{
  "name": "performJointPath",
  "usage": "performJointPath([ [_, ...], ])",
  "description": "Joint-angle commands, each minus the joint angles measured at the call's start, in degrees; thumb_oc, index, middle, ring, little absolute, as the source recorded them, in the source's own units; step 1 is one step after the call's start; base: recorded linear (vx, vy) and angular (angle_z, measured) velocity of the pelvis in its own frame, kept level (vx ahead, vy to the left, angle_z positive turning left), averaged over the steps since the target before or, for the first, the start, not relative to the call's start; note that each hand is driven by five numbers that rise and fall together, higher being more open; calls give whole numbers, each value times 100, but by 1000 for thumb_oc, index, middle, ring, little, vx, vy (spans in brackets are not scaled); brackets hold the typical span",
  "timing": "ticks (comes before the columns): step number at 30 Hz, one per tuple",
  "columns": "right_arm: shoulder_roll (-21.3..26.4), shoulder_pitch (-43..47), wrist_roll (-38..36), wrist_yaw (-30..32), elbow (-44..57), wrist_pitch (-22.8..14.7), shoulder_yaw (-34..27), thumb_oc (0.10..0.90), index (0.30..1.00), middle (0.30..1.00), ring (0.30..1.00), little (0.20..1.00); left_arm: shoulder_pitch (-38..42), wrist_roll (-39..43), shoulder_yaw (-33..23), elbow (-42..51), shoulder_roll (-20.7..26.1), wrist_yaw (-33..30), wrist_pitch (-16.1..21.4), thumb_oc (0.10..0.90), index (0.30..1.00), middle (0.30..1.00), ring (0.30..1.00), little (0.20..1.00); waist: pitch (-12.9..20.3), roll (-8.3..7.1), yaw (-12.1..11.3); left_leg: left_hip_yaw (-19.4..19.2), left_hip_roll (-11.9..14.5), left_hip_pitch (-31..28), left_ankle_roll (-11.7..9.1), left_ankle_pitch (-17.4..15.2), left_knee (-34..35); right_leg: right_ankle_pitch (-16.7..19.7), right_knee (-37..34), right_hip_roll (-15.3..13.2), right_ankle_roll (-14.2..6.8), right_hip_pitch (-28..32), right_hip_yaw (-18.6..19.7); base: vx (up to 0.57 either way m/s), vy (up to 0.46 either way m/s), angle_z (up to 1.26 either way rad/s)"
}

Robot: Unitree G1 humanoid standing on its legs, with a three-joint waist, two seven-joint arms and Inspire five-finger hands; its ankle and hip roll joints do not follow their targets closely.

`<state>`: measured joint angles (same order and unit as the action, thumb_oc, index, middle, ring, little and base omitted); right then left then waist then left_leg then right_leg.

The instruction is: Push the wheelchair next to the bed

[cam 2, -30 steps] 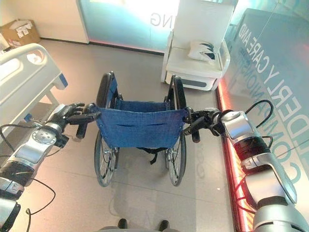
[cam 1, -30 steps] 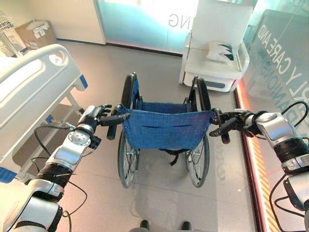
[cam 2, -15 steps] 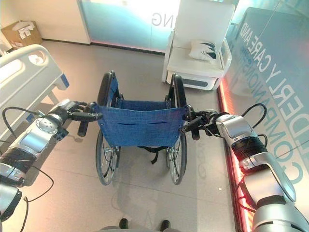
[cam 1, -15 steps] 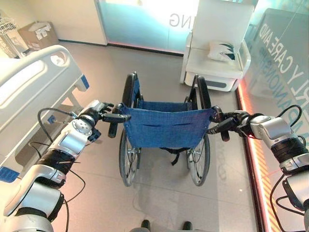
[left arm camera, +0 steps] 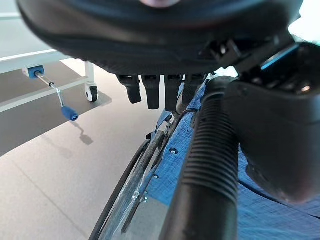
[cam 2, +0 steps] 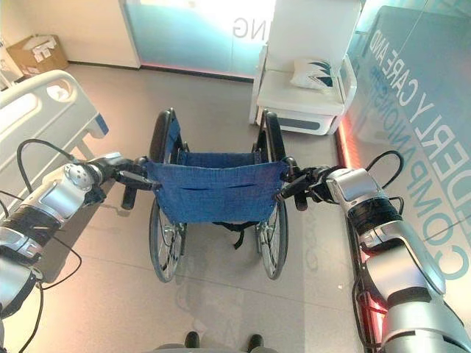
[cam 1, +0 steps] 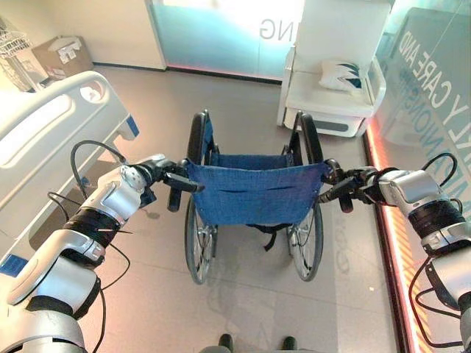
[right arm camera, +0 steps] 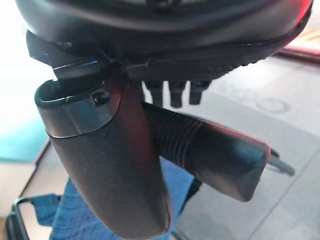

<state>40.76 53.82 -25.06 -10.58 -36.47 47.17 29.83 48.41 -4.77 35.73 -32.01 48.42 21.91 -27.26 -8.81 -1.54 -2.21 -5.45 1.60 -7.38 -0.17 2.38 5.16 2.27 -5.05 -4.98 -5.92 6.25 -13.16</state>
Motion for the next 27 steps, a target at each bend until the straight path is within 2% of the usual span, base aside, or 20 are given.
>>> performJointPath([
  [1, 236, 492, 406, 431, -461, -202, 445, 800, 900, 900, 900, 900, 842, -247, 227, -548, 113, 97, -244, 800, 900, 900, 900, 900, 162, 40, -24, -30, -272, 229, 125, -406, -291, -281, 448, 45, 1, -113, 21, 0, 0, 0],
  [7, 135, 691, 331, 464, -385, -46, 552, 800, 900, 900, 900, 900, 955, -622, 381, -839, -65, 478, -443, 800, 900, 900, 900, 900, 156, 41, 14, -27, -284, 240, 117, -403, -292, -259, 426, 60, -1, -127, 69, 0, 0, 0],
  [11, 27, 741, 359, 344, -445, -47, 630, 800, 900, 900, 900, 900, 995, -752, 438, -1013, -235, 420, -424, 800, 900, 900, 900, 900, 173, 40, 31, -35, -290, 222, 112, -393, -273, -259, 413, 62, 6, -117, 60, 0, 0, 0],
  [15, -171, 734, 529, 190, -588, -108, 648, 800, 900, 900, 900, 900, 1060, -1021, 554, -1147, -496, 690, -460, 800, 900, 900, 900, 900, 183, 44, 52, -63, -281, 232, 103, -383, -267, -261, 402, 53, 11, -120, 66, 0, 0, 0],
  [16, -189, 734, 535, 189, -593, -110, 652, 800, 900, 900, 900, 900, 1061, -1044, 561, -1159, -523, 708, -463, 731, 796, 796, 796, 796, 184, 43, 54, -66, -280, 234, 103, -384, -272, -263, 404, 52, 12, -121, 68, 0, 0, 0],
  [17, -220, 732, 533, 194, -596, -115, 662, 800, 900, 900, 900, 900, 1059, -1068, 570, -1177, -569, 725, -458, 598, 596, 596, 596, 596, 186, 43, 59, -72, -279, 239, 103, -387, -281, -266, 408, 52, 15, -123, 72, 0, 0, 0],
  [18, -280, 763, 548, 217, -633, -151, 681, 800, 900, 900, 900, 900, 1065, -1041, 595, -1236, -660, 713, -410, 485, 427, 427, 427, 427, 179, 48, 69, -84, -277, 240, 99, -386, -286, -265, 414, 52, 17, -131, 76, 0, 0, 0],
  [19, -338, 778, 489, 306, -650, -234, 693, 643, 665, 665, 665, 665, 1068, -962, 611, -1239, -735, 665, -401, 400, 300, 300, 300, 300, 172, 53, 73, -93, -273, 242, 97, -387, -294, -269, 417, 51, 20, -130, 80, 0, 0, 0],
  [20, -352, 784, 467, 343, -650, -264, 697, 643, 665, 665, 665, 665, 1067, -946, 615, -1239, -754, 646, -384, 400, 300, 300, 300, 300, 170, 54, 73, -96, -272, 243, 96, -388, -295, -270, 418, 51, 21, -129, 81, 0, 0, 0],
  [21, -365, 798, 442, 386, -642, -296, 702, 557, 535, 535, 535, 535, 1066, -905, 620, -1244, -779, 606, -364, 400, 300, 300, 300, 300, 169, 55, 75, -101, -272, 242, 94, -387, -296, -269, 417, 51, 21, -128, 85, 0, 0, 0],
  [22, -427, 805, 384, 550, -597, -500, 682, 400, 300, 300, 300, 300, 1052, -806, 594, -1231, -872, 486, -344, 400, 300, 300, 300, 300, 165, 59, 82, -110, -269, 238, 91, -386, -294, -269, 411, 52, 24, -125, 92, 0, 0, 0],
  [27, -489, 749, 313, 645, -291, -776, 674, 400, 300, 300, 300, 300, 940, -785, 536, -1132, -991, 348, -404, 400, 300, 300, 300, 300, 164, 60, 101, -126, -262, 236, 81, -394, -304, -271, 412, 47, 20, -126, 110, 0, 0, 0],
])
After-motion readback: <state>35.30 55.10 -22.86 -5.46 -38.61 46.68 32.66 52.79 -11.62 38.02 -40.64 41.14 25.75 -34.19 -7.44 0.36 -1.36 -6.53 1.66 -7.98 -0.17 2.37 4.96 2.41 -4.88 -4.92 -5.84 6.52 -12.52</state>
